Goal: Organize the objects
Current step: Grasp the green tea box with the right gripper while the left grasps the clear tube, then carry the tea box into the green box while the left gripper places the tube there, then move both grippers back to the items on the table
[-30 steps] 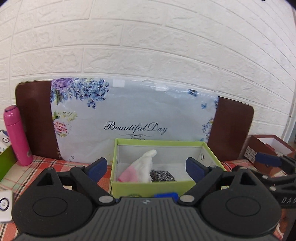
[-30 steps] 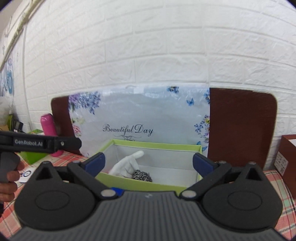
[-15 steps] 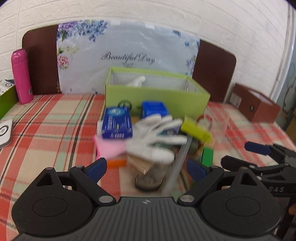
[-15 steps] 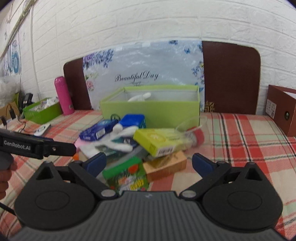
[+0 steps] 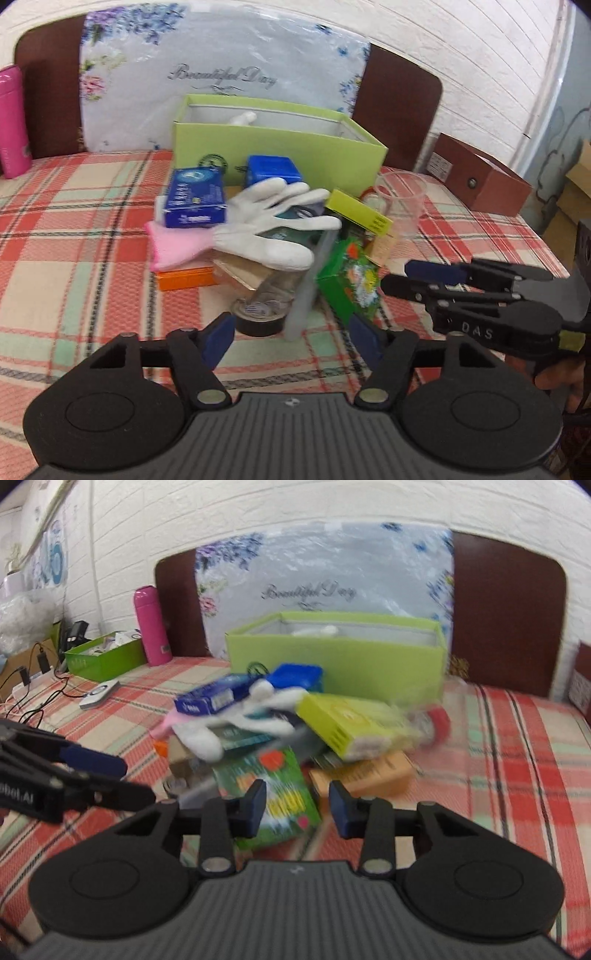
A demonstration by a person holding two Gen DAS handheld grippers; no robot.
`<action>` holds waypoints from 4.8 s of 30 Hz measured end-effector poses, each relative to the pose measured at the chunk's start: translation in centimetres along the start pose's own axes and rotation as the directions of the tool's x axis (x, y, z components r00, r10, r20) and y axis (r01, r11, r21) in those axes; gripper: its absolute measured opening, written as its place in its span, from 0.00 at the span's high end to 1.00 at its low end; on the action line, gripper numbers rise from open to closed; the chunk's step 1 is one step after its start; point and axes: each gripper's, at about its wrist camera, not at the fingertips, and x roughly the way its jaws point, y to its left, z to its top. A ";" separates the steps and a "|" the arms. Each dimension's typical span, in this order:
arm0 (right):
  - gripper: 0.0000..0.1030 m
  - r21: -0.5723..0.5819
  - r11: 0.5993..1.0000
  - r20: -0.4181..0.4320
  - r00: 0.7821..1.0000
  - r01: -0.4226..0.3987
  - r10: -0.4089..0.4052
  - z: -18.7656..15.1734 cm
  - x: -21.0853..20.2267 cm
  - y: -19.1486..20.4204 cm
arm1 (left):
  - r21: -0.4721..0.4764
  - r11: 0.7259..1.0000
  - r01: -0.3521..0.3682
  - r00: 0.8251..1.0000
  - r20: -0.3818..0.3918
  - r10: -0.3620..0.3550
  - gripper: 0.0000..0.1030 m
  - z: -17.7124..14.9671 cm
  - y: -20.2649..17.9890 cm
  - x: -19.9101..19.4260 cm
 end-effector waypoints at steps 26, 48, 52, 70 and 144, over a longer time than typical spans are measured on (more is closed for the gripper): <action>0.37 -0.020 0.999 -0.108 0.994 0.028 -0.030 -3.1 -2.3 -1.3 | -0.058 0.998 0.033 0.997 -0.071 -0.037 0.63 0.4 -1.0 4.2; 0.33 0.069 0.995 -0.096 0.993 0.070 -0.063 -4.5 -3.8 -2.5 | 0.081 0.996 -0.038 0.997 -0.070 0.044 0.45 2.0 -4.5 6.3; 0.33 0.061 0.995 -0.100 0.993 0.072 -0.066 -4.5 -3.5 -2.4 | 0.090 0.996 -0.019 0.991 -0.128 0.030 0.89 1.3 -4.4 6.8; 0.38 -0.014 0.996 -0.144 0.986 0.083 -0.084 -3.7 -1.3 -1.2 | 0.114 0.993 0.009 0.991 -0.136 0.007 0.89 0.8 -4.6 6.3; 0.00 -0.023 0.987 0.221 0.963 0.161 -0.152 10.3 -0.6 -4.4 | -0.007 0.976 -0.216 0.958 0.193 0.213 0.15 13.6 -3.6 1.5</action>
